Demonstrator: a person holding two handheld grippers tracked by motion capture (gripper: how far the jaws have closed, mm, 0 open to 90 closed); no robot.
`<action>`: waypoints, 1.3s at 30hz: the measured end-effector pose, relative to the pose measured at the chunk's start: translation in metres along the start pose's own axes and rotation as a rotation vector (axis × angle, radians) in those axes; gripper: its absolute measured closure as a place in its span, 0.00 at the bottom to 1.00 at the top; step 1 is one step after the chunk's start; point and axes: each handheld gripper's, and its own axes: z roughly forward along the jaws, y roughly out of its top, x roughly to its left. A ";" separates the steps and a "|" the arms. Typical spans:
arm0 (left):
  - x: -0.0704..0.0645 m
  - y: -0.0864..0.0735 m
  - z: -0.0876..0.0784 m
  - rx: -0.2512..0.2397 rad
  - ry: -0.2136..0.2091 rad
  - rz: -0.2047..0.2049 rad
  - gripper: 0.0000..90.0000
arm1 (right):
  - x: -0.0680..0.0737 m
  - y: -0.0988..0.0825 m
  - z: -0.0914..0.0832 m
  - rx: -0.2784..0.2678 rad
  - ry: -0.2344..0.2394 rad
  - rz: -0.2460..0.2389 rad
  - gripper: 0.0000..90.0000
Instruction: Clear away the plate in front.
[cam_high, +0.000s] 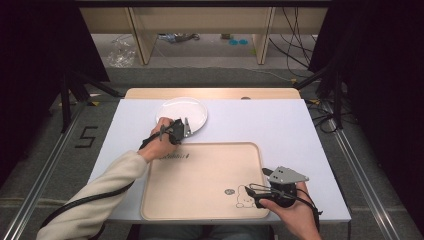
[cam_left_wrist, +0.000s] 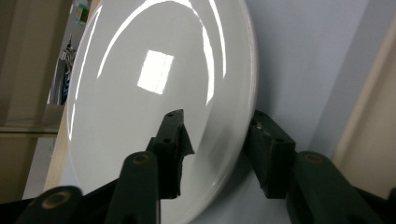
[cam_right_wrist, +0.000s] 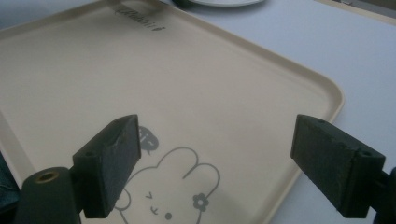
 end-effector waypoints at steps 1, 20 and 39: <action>0.000 0.000 0.000 0.002 0.004 0.002 0.72 | 0.000 0.000 0.000 0.000 0.000 0.000 0.19; -0.002 -0.001 0.000 0.001 -0.018 0.009 0.81 | 0.000 -0.001 0.000 -0.006 0.005 0.000 0.19; -0.006 0.008 -0.009 0.017 0.048 0.084 0.92 | 0.001 -0.001 -0.001 0.002 0.006 0.002 0.19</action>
